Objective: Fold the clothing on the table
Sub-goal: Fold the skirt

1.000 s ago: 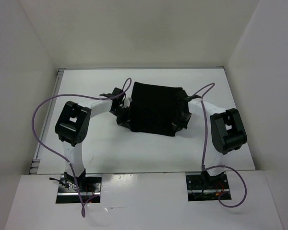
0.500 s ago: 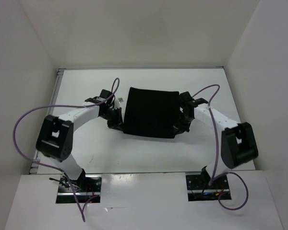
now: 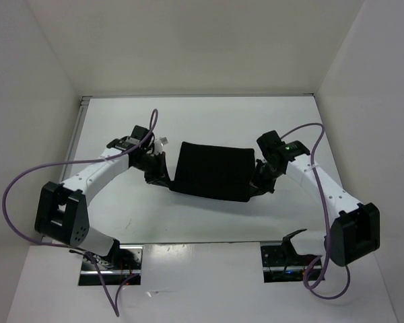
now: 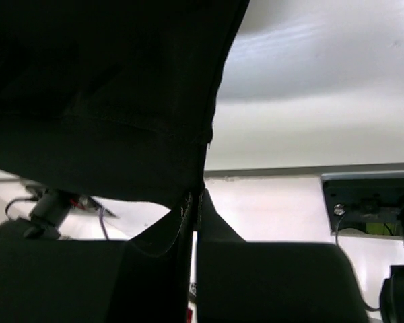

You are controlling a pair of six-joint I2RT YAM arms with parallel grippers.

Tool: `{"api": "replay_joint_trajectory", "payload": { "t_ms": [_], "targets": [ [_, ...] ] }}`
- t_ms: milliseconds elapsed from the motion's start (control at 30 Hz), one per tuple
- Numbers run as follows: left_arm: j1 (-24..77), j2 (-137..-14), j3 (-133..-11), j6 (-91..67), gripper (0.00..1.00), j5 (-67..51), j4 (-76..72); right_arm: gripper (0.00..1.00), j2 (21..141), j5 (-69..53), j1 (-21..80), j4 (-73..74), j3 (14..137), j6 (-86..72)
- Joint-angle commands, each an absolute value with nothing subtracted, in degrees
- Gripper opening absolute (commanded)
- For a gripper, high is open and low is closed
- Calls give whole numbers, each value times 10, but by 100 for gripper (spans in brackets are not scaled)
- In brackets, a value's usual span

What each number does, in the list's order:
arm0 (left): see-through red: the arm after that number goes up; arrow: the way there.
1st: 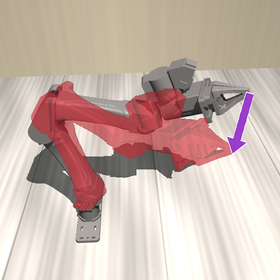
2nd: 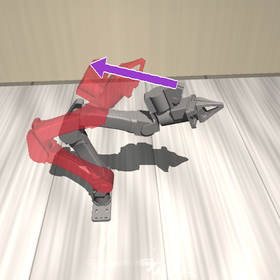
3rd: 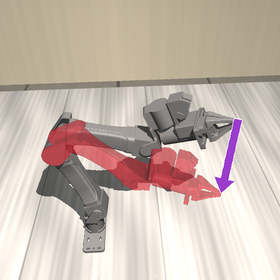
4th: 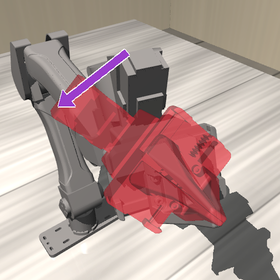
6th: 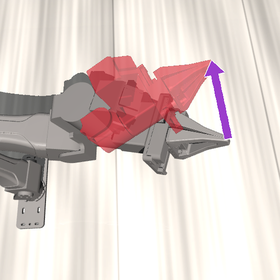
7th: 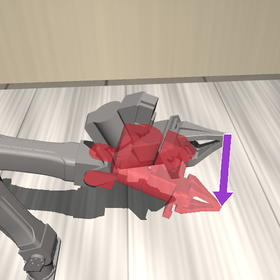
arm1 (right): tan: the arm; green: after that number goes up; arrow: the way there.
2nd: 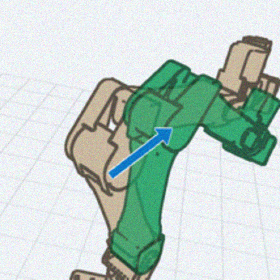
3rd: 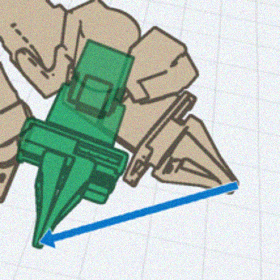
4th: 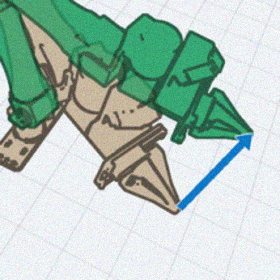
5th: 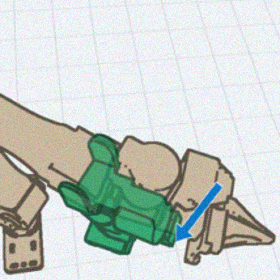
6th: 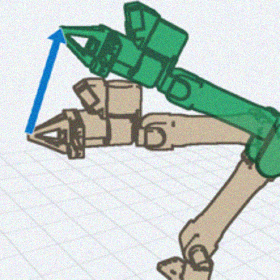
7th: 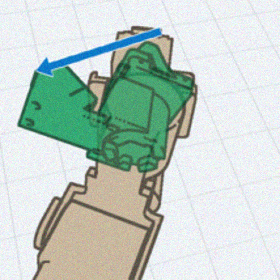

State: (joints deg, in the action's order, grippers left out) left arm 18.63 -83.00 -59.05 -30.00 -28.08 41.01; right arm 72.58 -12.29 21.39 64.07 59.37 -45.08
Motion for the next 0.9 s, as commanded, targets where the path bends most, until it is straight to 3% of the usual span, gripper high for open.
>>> {"api": "replay_joint_trajectory", "payload": {
  "t_ms": [0, 267, 433, 867],
  "targets": [
    [179, -876, -669, -311, 0, -274, 371, 0, 751, -63, 187, 650, 630, -431],
    [179, -1032, -829, -328, 0, -274, 338, 0, 806, -19, 102, 612, 683, -378],
    [179, -1090, -867, -334, 0, -263, 326, 0, 868, -30, 77, 560, 703, -356],
    [168, -1097, -893, -351, 0, -222, 345, 0, 1012, -66, 53, 488, 809, -327]
  ]
}}
